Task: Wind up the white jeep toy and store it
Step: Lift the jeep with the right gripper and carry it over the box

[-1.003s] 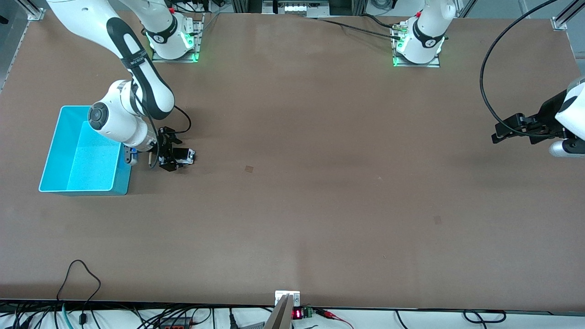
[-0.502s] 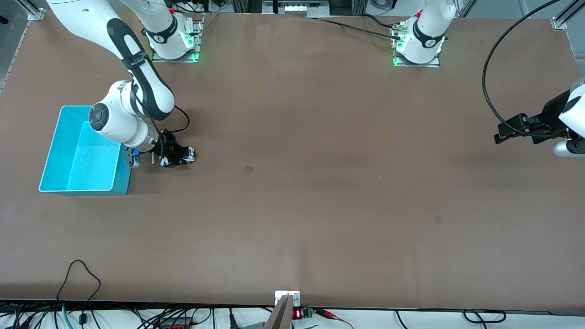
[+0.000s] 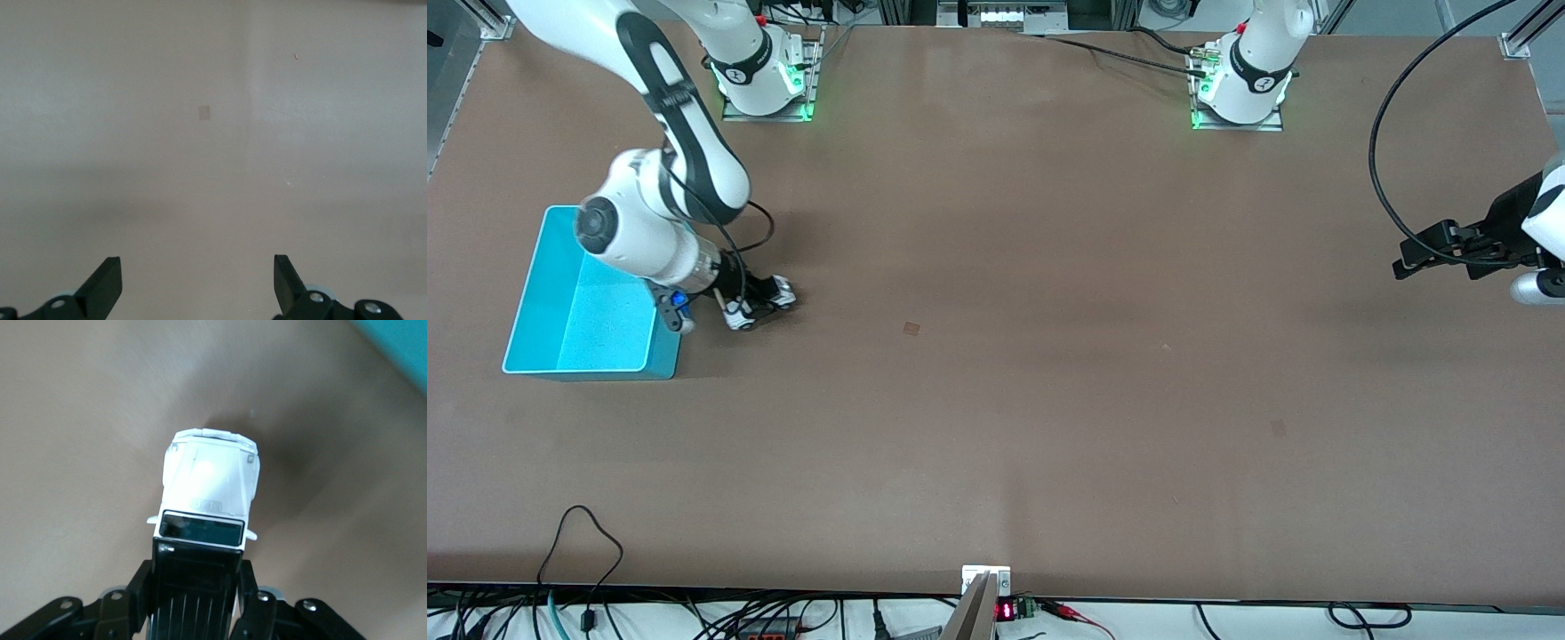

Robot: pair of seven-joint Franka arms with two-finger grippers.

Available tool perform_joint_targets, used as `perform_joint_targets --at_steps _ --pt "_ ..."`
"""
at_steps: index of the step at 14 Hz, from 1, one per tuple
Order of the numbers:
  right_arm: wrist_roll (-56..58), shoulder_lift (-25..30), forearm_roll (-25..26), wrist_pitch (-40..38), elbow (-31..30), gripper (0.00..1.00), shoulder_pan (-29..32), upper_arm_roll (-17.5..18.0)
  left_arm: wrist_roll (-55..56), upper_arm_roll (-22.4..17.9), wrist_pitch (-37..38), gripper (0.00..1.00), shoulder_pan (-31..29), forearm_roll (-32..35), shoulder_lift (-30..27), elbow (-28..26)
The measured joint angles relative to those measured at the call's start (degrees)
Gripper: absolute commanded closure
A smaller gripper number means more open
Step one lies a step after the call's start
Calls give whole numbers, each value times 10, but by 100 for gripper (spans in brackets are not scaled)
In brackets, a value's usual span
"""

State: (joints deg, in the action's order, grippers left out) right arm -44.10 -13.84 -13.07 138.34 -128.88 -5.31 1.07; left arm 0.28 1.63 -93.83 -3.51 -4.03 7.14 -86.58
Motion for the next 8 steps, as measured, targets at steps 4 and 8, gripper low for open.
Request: perform_joint_targets --at_steps 4,8 --pt "173 64 71 -82 16 100 40 -2 0 1 0 0 0 0 -3 1" --pt "373 93 151 -129 31 100 98 -4 0 2 2 0 0 0 -6 1"
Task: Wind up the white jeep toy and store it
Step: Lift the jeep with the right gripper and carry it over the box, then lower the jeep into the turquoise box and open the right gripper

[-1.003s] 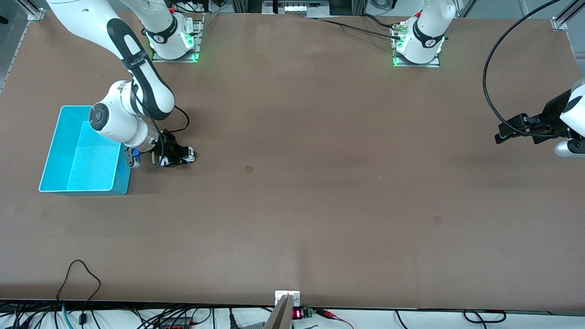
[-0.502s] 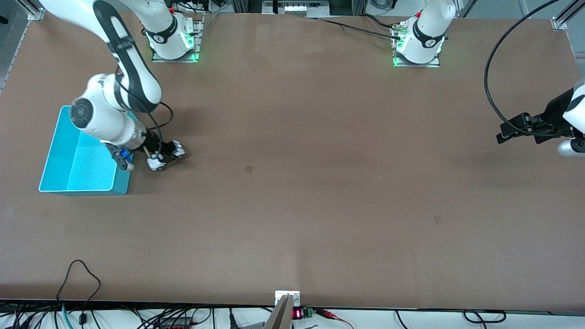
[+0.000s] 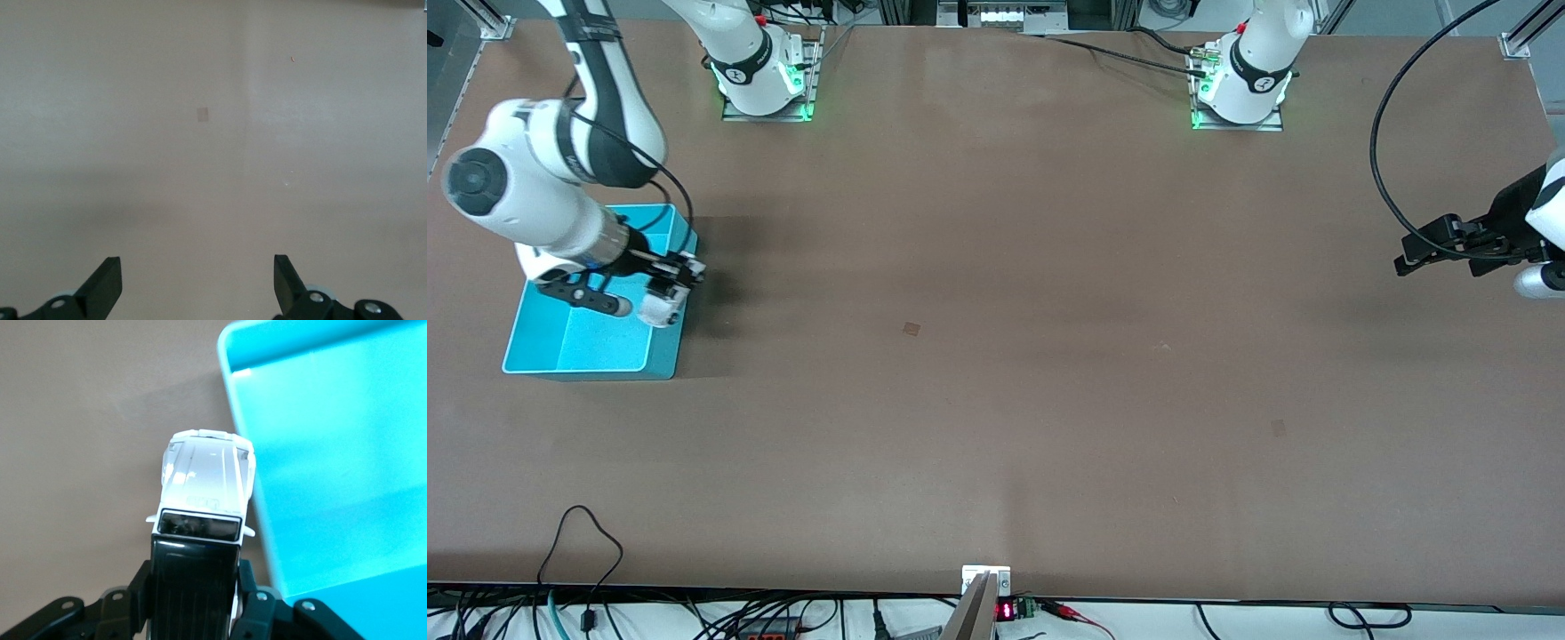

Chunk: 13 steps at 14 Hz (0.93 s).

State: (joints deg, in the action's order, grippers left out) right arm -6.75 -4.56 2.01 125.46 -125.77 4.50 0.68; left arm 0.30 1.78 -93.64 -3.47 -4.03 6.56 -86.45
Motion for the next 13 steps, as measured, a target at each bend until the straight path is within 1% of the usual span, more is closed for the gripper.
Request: perform_joint_targets --at_steps 2,5,8,10,13 --pt "109 2 5 -1 1 100 36 -1 0 0 1 0 0 0 0 0" --pt "211 0 6 1 1 100 83 -2 0 0 2 0 0 0 0 0" --pt "235 -11 6 12 1 100 104 -2 0 0 3 0 0 0 0 0" --pt "235 -33 8 32 -2 100 119 -2 0 0 8 0 0 0 0 0" --pt "235 -87 54 83 -4 100 142 -2 0 2 16 0 0 0 0 0"
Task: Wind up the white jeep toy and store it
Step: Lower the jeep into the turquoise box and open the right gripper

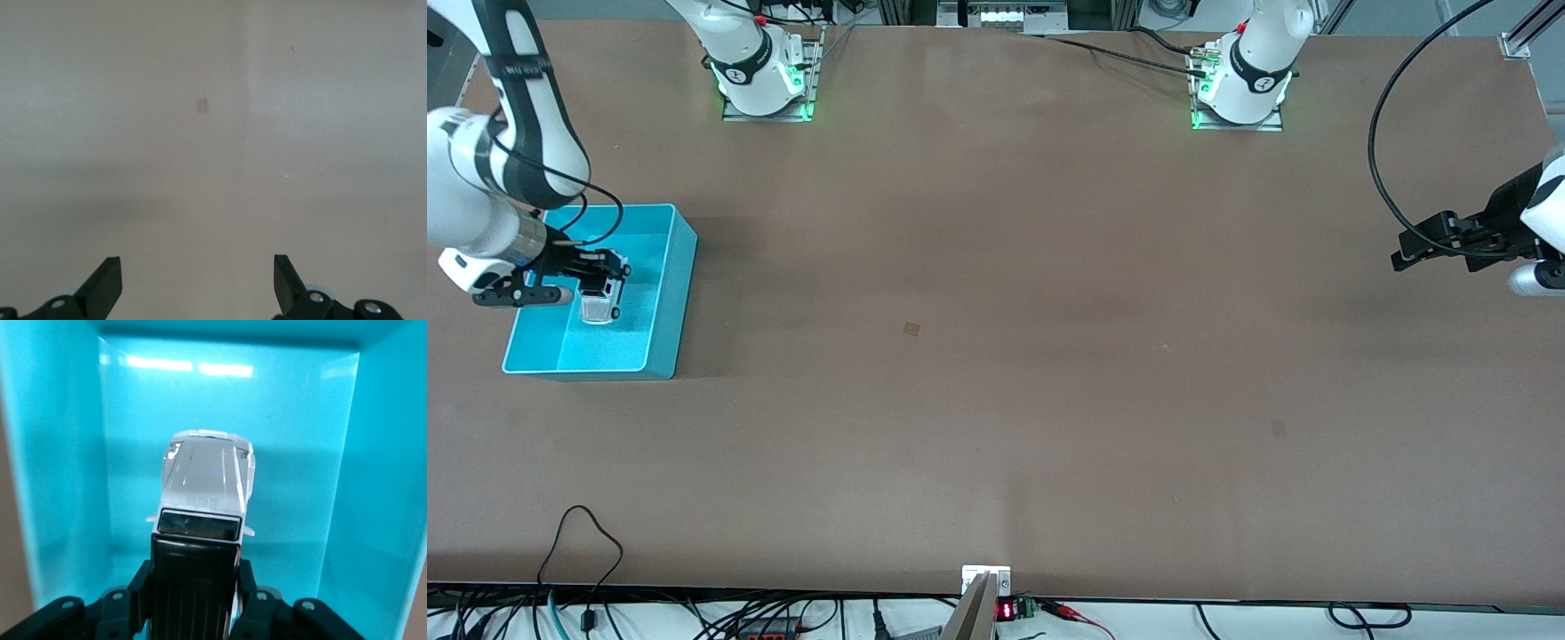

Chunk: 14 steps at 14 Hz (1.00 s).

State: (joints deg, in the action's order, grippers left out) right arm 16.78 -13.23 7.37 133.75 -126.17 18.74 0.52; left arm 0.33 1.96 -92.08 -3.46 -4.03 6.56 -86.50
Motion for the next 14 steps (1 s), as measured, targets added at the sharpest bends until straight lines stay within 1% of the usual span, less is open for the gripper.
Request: perform_joint_targets --at_steps 3,5,14 --pt "-1 -40 9 40 0 100 15 0 0 1 1 0 0 0 0 0" --pt "-11 -54 9 52 0 100 16 4 0 1 2 0 0 0 -1 0" --pt "-24 -59 9 50 -5 100 16 18 1 1 3 0 0 0 -2 0"
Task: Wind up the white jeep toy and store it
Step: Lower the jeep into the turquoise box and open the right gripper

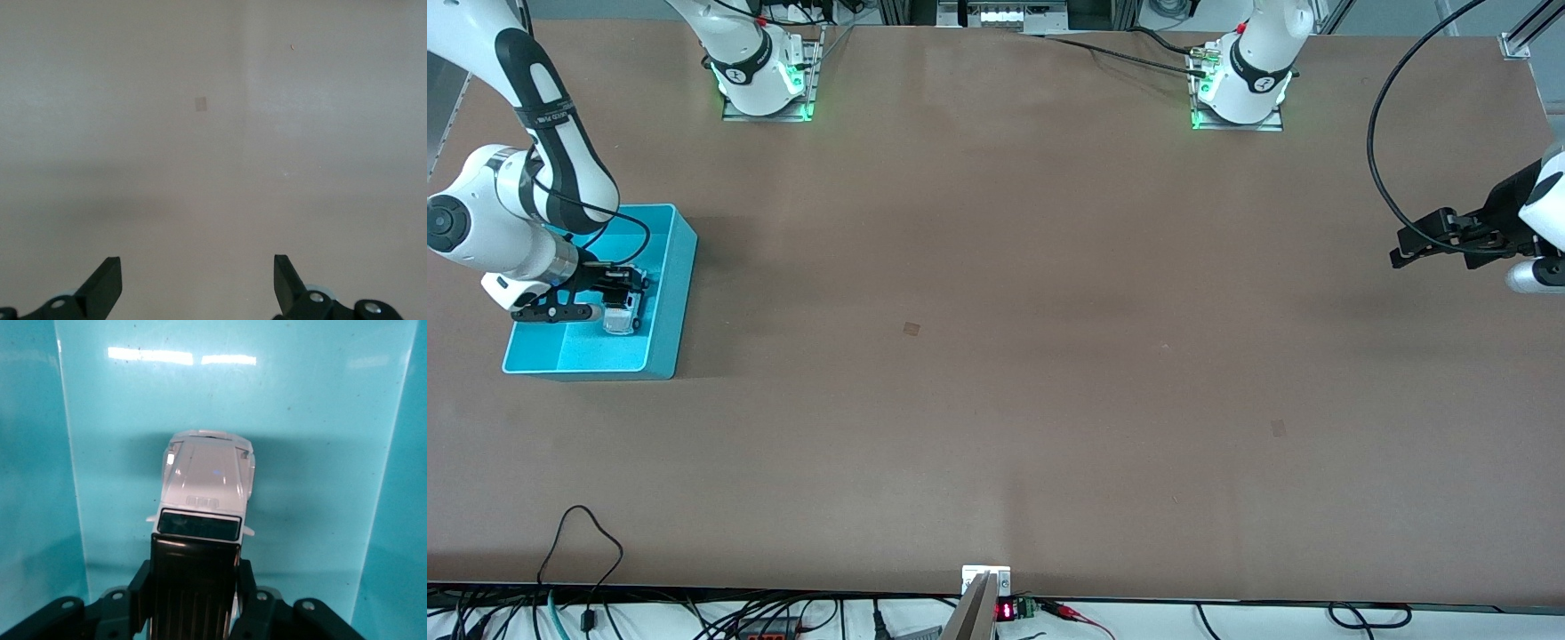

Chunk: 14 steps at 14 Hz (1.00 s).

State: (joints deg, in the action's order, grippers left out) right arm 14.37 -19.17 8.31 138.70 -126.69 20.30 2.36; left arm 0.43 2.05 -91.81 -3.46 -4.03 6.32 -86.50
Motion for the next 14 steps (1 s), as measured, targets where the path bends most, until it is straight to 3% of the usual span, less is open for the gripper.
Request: perform_joint_targets --at_steps 3,4,6,8,10,14 --pt "0 0 0 -10 -9 100 1 0 0 0 0 0 0 0 0 0" --pt "0 0 0 -15 -10 95 1 0 0 0 0 0 0 0 0 0" --pt "0 0 0 -20 -10 67 2 0 0 0 0 0 0 0 0 0" --pt "0 0 0 -21 -10 28 3 0 0 0 2 0 0 0 0 0" --pt "0 0 0 -22 -10 0 3 0 1 0 2 0 0 0 0 0" --pt "0 4 0 -22 -7 0 4 5 1 0 3 0 0 0 0 -1"
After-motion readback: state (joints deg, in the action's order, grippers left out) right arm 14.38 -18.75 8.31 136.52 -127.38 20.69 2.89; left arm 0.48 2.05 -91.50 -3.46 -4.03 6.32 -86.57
